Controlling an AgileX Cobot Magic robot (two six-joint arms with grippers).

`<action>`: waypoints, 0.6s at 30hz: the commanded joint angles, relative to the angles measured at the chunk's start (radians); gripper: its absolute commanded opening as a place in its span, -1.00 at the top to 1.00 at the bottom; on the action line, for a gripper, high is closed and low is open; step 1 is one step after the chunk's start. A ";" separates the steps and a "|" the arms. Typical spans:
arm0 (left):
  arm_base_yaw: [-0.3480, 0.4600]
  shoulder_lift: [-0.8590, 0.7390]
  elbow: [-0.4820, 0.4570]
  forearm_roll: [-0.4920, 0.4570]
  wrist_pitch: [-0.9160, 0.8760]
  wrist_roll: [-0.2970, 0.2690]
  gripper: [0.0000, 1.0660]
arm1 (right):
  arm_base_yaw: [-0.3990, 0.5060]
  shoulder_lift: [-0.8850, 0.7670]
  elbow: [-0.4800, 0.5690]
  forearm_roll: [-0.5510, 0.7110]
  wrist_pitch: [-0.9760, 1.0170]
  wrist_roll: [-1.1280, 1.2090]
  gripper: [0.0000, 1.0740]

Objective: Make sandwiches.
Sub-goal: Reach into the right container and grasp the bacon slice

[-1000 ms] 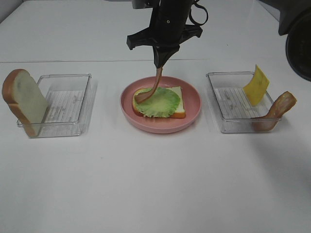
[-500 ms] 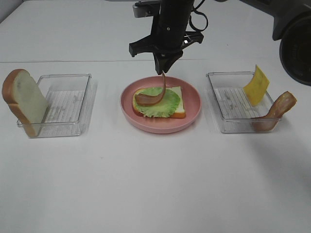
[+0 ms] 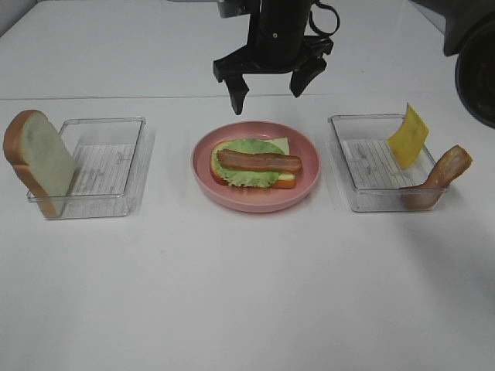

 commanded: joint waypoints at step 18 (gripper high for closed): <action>-0.002 -0.020 0.000 -0.007 -0.015 -0.009 -0.89 | -0.241 -0.295 0.113 0.107 0.060 -0.035 -0.75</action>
